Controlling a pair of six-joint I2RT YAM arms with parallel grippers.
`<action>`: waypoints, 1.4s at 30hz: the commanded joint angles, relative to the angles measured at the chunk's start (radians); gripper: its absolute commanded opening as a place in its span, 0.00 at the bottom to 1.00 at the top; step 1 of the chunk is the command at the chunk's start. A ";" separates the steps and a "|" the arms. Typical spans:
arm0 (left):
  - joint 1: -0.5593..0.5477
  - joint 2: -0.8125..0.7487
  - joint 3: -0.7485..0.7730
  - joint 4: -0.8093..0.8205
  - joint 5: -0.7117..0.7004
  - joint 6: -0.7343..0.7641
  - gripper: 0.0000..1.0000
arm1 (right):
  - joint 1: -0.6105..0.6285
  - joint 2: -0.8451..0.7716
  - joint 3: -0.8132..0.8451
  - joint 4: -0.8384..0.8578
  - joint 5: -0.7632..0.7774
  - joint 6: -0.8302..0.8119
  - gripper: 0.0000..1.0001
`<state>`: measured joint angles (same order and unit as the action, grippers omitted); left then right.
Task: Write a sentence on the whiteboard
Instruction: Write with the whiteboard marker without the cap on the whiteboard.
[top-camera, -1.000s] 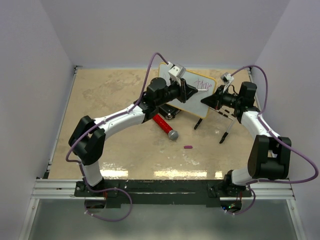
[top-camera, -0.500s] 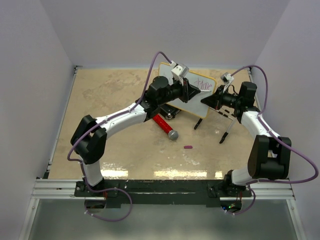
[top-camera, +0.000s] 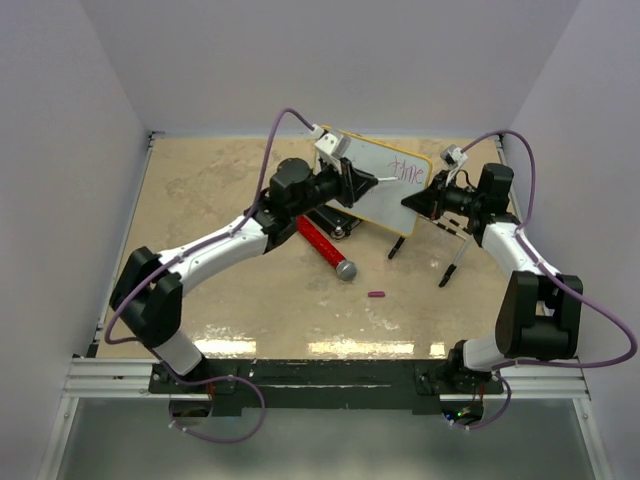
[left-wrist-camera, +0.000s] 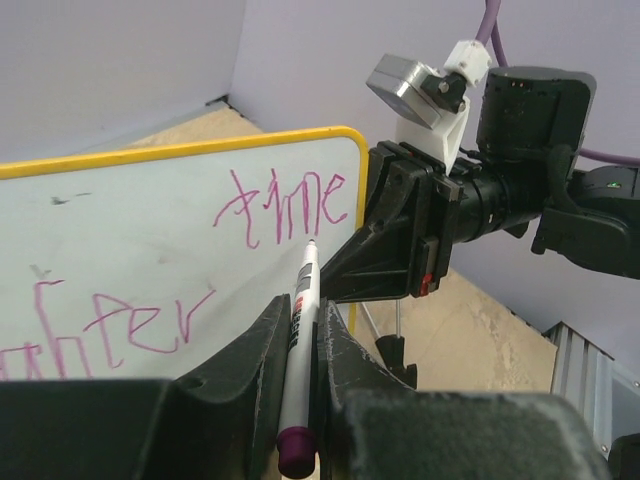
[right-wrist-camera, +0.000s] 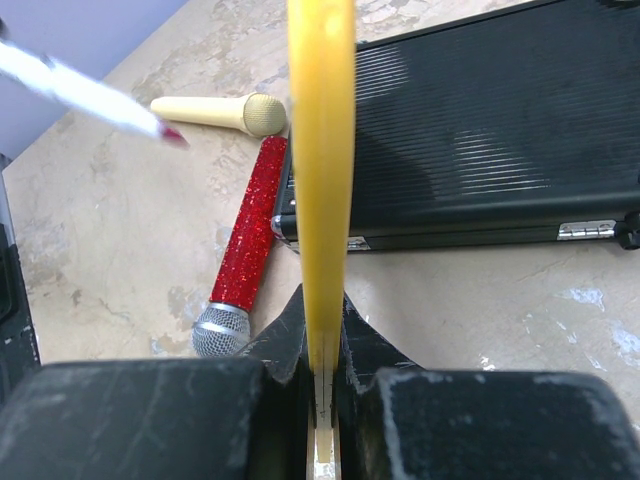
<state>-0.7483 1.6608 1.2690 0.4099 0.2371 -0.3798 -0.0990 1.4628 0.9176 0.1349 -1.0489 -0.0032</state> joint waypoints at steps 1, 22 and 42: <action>0.038 -0.143 -0.085 0.073 -0.018 0.024 0.00 | 0.007 -0.047 0.017 -0.015 0.024 -0.037 0.00; 0.135 -0.535 -0.459 0.102 -0.030 0.085 0.00 | 0.007 -0.094 0.003 -0.024 0.017 -0.055 0.00; 0.162 -0.636 -0.600 0.132 -0.070 0.124 0.00 | 0.007 -0.079 0.018 -0.096 -0.022 -0.144 0.00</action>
<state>-0.5945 1.0515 0.6800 0.4717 0.1841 -0.2832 -0.0963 1.4101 0.9173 0.0639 -1.0481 -0.1005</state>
